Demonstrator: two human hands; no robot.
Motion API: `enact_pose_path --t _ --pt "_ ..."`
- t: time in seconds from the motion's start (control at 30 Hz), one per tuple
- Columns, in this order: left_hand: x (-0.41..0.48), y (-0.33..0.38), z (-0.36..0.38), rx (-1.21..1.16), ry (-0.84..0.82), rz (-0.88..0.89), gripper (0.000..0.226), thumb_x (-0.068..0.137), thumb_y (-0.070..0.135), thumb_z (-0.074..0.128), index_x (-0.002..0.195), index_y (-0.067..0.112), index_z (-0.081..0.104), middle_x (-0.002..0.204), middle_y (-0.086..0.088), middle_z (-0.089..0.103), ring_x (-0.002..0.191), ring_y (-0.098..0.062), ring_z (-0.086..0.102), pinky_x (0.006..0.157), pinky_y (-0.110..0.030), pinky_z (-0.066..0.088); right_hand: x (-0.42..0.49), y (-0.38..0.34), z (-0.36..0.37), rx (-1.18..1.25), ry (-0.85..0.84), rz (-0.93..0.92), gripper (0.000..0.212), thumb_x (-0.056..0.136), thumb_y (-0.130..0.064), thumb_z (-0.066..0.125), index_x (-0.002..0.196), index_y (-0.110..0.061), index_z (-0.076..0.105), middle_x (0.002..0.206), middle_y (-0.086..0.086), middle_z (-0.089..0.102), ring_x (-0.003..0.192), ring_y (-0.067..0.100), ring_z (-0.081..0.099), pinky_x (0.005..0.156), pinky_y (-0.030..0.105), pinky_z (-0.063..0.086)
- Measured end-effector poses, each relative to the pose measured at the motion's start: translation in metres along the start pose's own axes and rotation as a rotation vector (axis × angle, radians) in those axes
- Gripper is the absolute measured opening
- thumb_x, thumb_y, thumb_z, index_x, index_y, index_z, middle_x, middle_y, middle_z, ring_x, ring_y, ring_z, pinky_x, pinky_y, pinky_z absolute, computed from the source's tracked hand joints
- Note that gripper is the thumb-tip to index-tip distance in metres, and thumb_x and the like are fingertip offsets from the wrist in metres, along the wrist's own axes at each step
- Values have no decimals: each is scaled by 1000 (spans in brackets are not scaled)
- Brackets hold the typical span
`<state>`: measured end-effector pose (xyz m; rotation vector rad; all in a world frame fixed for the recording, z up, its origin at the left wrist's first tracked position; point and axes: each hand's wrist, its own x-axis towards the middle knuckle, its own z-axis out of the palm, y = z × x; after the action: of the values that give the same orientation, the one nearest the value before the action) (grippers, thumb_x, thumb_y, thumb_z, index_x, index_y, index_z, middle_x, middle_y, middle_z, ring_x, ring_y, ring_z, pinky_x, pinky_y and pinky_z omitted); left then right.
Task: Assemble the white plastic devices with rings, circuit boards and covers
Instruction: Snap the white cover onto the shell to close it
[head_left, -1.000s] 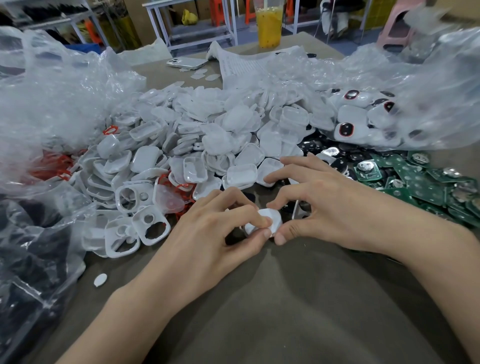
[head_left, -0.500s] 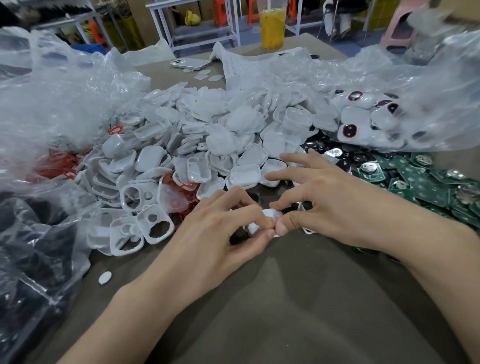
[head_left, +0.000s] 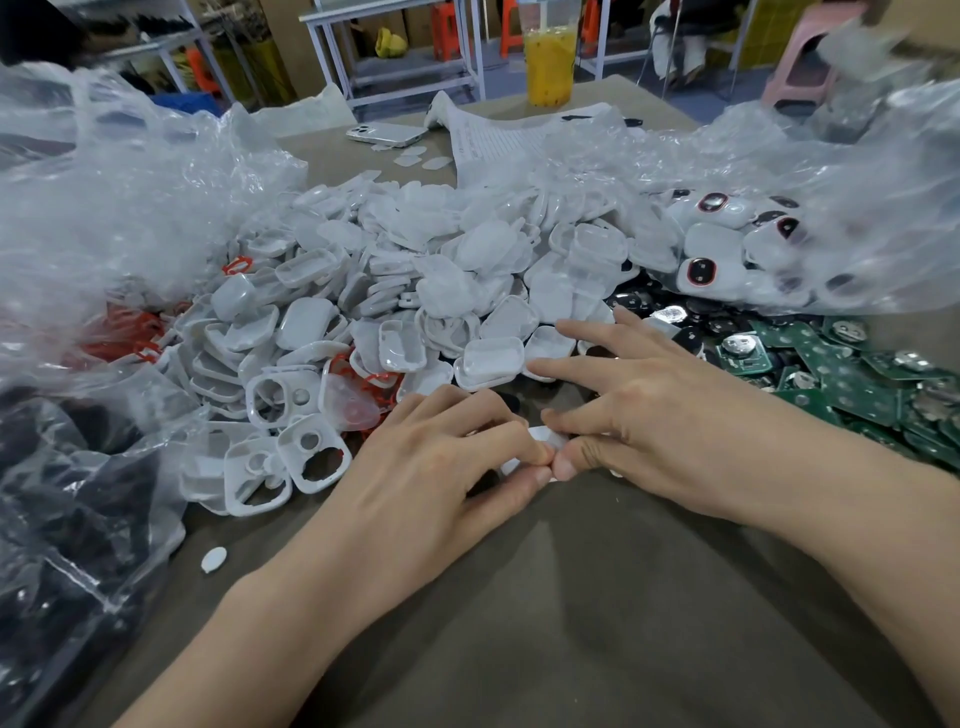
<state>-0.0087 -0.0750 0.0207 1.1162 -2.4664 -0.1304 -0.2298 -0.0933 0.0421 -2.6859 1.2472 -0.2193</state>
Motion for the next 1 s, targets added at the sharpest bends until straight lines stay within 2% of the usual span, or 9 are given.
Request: enact_pose_path --t 0.13,0.2,0.33,0.53,0.6,0.67,0.73,0.8,1.0 --pt "1 1 -1 47 14 45 23 100 41 53 96 27 71 103 13 66 96 -16 62 82 -38 48 -3 -2 3 -163 30 -33 30 98 -42 54 110 -27 77 150 -1 51 149 31 29 120 45 4" --pt "1 2 0 55 16 54 23 101 40 52 96 27 71 105 13 66 96 -16 62 81 -38 49 -8 -2 5 -181 54 -20 39 98 -46 45 109 -25 76 148 -2 53 148 30 33 121 46 10" --pt "-3 1 4 55 -11 28 27 100 50 50 103 28 66 115 13 60 99 -12 58 85 -34 46 -11 -4 11 -39 51 56 67 94 -63 18 128 -31 66 156 -9 41 154 19 12 123 36 -4" --pt "-6 0 8 44 76 86 17 98 41 59 101 26 68 117 10 66 104 -16 60 86 -36 50 -11 4 11 108 85 75 62 85 -80 29 122 -43 62 155 -24 32 150 -2 -4 122 23 -11" --pt "-6 -2 6 41 158 113 16 97 35 64 101 22 72 118 4 67 101 -20 61 86 -37 51 -9 2 8 256 156 127 61 79 -82 41 122 -45 62 147 -31 39 145 -11 10 120 16 11" --pt "-6 -5 1 33 262 120 12 98 31 66 104 21 70 119 0 67 98 -22 60 88 -34 50 -9 -3 4 498 291 231 56 75 -79 51 119 -48 65 128 -34 56 124 -15 42 101 4 32" --pt "-6 -6 -3 47 335 132 10 99 29 66 107 23 62 120 -1 67 98 -22 59 90 -32 48 -7 -12 0 806 374 315 40 74 -70 63 108 -50 69 104 -27 69 89 -2 66 76 8 49" --pt "-6 -4 -3 63 357 154 10 101 30 64 108 24 59 121 -2 67 98 -23 59 91 -31 48 -4 -20 0 1034 382 328 26 73 -54 72 97 -41 75 81 -15 74 66 8 67 55 12 48" --pt "-7 -4 -4 66 385 167 11 102 32 61 110 25 60 122 -4 67 103 -21 54 99 -22 40 -1 -27 2 1408 328 360 29 69 -36 81 95 -24 80 92 4 78 85 14 75 70 17 57"
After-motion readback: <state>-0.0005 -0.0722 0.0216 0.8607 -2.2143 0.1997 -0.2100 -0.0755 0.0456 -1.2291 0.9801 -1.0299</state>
